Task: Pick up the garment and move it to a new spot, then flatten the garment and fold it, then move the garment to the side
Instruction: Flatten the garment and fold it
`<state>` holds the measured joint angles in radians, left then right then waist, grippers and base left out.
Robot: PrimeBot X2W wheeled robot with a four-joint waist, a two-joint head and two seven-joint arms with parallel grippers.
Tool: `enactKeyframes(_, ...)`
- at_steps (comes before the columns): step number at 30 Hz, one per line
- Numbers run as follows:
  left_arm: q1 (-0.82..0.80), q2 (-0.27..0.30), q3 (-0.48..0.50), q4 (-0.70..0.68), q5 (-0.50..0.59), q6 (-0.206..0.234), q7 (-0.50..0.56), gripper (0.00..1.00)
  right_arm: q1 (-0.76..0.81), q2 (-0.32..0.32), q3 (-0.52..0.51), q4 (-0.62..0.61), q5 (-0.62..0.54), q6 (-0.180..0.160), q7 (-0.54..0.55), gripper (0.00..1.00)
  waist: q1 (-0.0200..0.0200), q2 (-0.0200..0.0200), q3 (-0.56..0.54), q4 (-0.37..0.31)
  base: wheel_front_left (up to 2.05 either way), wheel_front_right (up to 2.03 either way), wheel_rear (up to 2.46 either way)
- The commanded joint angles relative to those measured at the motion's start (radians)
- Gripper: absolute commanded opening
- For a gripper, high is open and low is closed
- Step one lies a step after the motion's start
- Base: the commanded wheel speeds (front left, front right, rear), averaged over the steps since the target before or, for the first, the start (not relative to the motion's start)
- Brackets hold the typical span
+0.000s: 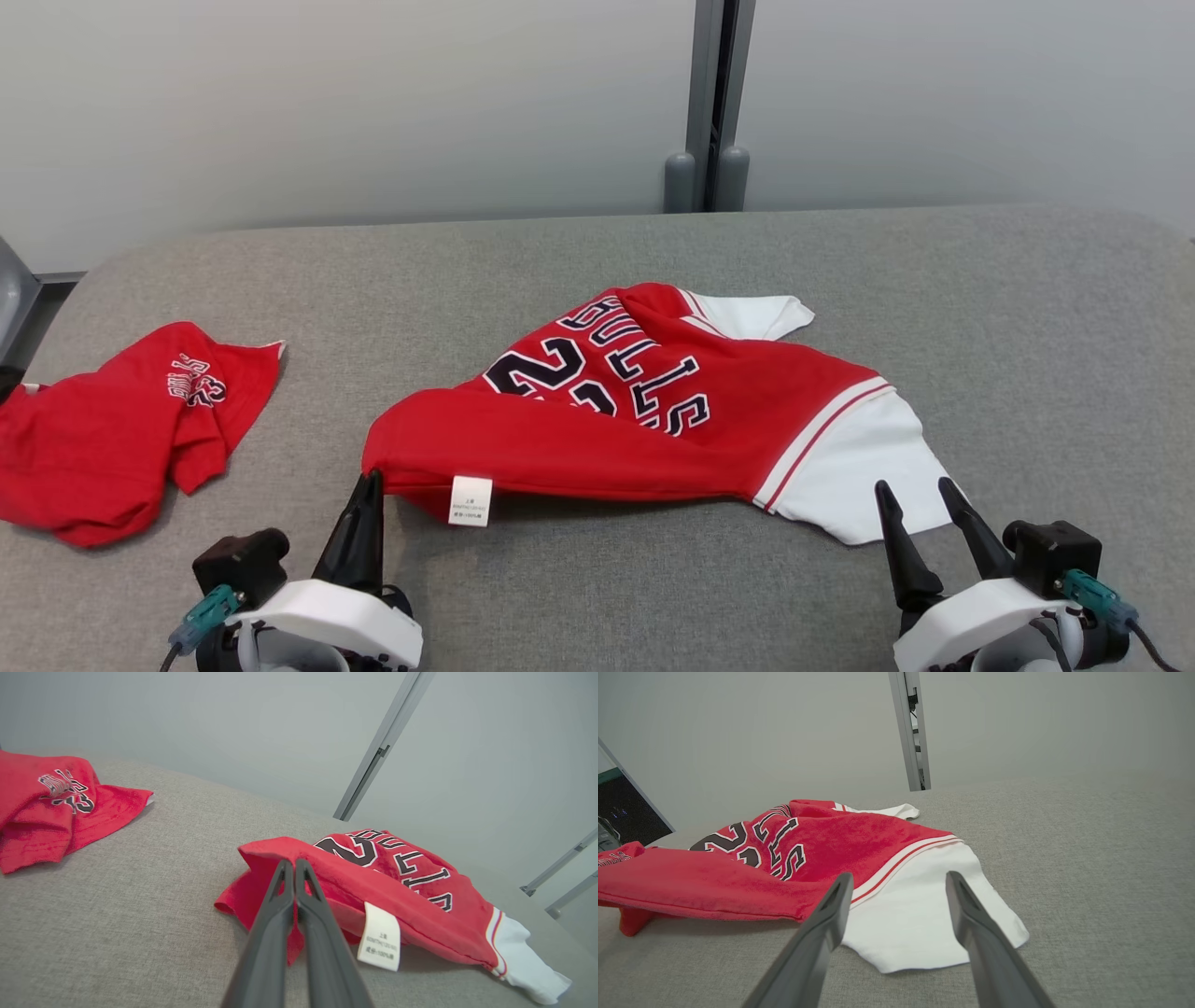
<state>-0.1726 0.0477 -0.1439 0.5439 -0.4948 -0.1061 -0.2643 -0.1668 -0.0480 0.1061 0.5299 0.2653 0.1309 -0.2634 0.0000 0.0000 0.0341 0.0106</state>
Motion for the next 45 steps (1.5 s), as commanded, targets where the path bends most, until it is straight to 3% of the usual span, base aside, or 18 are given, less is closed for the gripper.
enactKeyframes(1, 0.018, 0.005, 0.007, -0.016, -0.014, -0.011, 0.000, 0.00, 0.011, -0.005, -0.003, 0.001, 0.009, 0.000, -0.002, 1.00, 0.0000, 0.0000, -0.028, 0.017, 0.00, 0.00, 0.00)
enactKeyframes(10, 0.106, 0.029, 0.015, -0.009, -0.052, -0.024, 0.000, 0.00, 0.031, -0.006, -0.010, -0.004, 0.012, 0.000, -0.002, 1.00, 0.0000, 0.0000, -0.080, 0.000, 0.00, 0.00, 0.00)
enactKeyframes(11, 0.111, 0.034, 0.013, -0.002, -0.058, -0.024, 0.000, 0.13, 0.031, -0.005, -0.011, -0.004, 0.011, 0.000, -0.002, 1.00, 0.0000, 0.0000, -0.082, -0.005, 0.00, 0.00, 0.00)
enactKeyframes(13, 0.125, 0.040, 0.030, 0.026, -0.055, -0.024, 0.000, 0.64, 0.035, -0.006, -0.011, -0.005, 0.008, 0.000, -0.002, 1.00, 0.0000, 0.0000, -0.087, -0.015, 0.00, 0.00, 0.00)
enactKeyframes(14, 0.130, 0.041, 0.046, 0.042, -0.043, -0.024, 0.000, 0.79, 0.037, -0.006, -0.009, -0.005, 0.008, 0.000, -0.002, 1.00, 0.0000, 0.0000, -0.089, -0.021, 0.00, 0.00, 0.00)
enactKeyframes(15, 0.134, 0.041, 0.061, 0.056, -0.027, -0.025, 0.000, 1.00, 0.038, -0.005, -0.007, -0.006, 0.008, 0.000, -0.002, 1.00, 0.0000, 0.0000, -0.091, -0.028, 0.00, 0.00, 0.00)
enactKeyframes(19, 0.147, 0.038, 0.110, 0.084, 0.085, 0.019, 0.000, 1.00, 0.049, -0.005, -0.023, -0.019, -0.007, 0.000, -0.002, 1.00, 0.0000, 0.0000, -0.095, -0.050, 0.00, 0.00, 0.00)
enactKeyframes(26, 0.168, 0.017, 0.171, 0.013, 0.253, 0.103, 0.000, 1.00, 0.060, -0.005, -0.059, -0.086, -0.068, 0.000, -0.002, 1.00, 0.0000, 0.0000, -0.093, -0.071, 0.00, 0.00, 0.00)
enactKeyframes(34, 0.203, 0.006, 0.158, -0.060, 0.379, 0.158, 0.000, 1.00, 0.087, -0.006, -0.071, -0.152, -0.137, 0.000, -0.002, 1.00, 0.0000, 0.0000, -0.107, -0.067, 0.00, 0.00, 0.00)
enactKeyframes(45, 0.220, 0.005, 0.140, -0.056, 0.360, 0.186, 0.000, 1.00, 0.115, -0.005, -0.082, -0.118, -0.152, 0.000, -0.002, 1.00, 0.0000, 0.0000, -0.108, -0.047, 0.00, 0.00, 0.00)
